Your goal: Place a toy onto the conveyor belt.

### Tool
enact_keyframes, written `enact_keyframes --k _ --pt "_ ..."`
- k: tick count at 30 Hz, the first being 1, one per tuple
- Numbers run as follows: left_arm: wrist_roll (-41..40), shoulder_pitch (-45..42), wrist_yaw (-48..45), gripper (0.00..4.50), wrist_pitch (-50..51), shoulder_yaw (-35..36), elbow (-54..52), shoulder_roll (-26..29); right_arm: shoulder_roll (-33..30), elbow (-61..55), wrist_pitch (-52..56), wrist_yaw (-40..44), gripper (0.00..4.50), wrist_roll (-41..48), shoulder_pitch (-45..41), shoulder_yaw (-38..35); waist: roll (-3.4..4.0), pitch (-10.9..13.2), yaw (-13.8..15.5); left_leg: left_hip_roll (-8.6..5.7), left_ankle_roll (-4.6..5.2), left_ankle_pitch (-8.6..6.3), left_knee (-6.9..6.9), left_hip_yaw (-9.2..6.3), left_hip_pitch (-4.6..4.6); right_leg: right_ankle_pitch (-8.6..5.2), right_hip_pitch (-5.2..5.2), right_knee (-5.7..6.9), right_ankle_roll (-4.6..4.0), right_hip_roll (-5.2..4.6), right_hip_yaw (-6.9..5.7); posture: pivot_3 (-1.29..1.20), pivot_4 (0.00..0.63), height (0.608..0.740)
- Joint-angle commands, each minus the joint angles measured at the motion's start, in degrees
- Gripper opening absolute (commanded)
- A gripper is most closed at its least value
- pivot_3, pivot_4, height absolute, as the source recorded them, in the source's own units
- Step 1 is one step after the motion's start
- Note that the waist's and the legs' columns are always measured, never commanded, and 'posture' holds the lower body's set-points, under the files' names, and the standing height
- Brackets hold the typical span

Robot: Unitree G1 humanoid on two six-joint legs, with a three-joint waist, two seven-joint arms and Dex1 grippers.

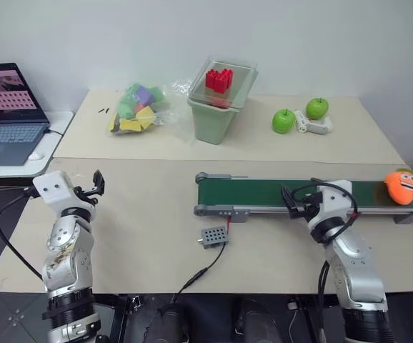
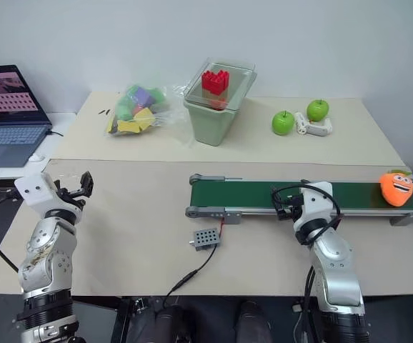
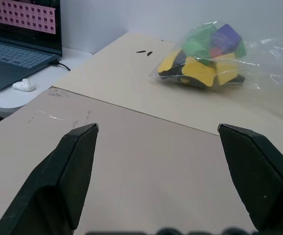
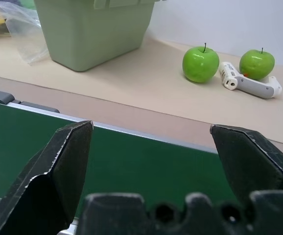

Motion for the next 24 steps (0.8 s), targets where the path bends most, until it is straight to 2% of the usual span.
enact_keyframes --k 1,17,24 --pt "0.2 0.0 0.4 4.17 -0.9 -0.4 -0.9 0.1 0.2 -0.1 -2.6 0.2 4.50 -0.3 -2.1 0.4 0.00 0.0 0.0 0.00 0.00 0.00 0.00 0.00 0.00 0.00 0.00 0.00 0.00 0.00 0.00 0.00 0.150 0.740" --pt "0.0 -1.1 2.0 4.17 -2.2 0.5 1.2 1.3 -0.4 12.5 -8.1 2.2 4.50 -2.5 -12.9 3.0 0.00 0.0 -0.7 0.00 -0.01 0.02 -0.19 0.05 0.05 0.07 0.02 -0.04 -0.12 0.03 0.01 0.00 0.150 0.740" --pt "0.0 -1.0 2.5 4.17 -2.5 0.4 0.4 0.9 0.1 15.0 -9.7 2.7 4.50 -2.5 -15.0 3.5 0.00 0.0 -0.9 0.02 -0.12 0.08 -0.21 0.02 0.10 0.07 0.02 -0.01 -0.12 0.05 0.01 0.00 0.150 0.740"
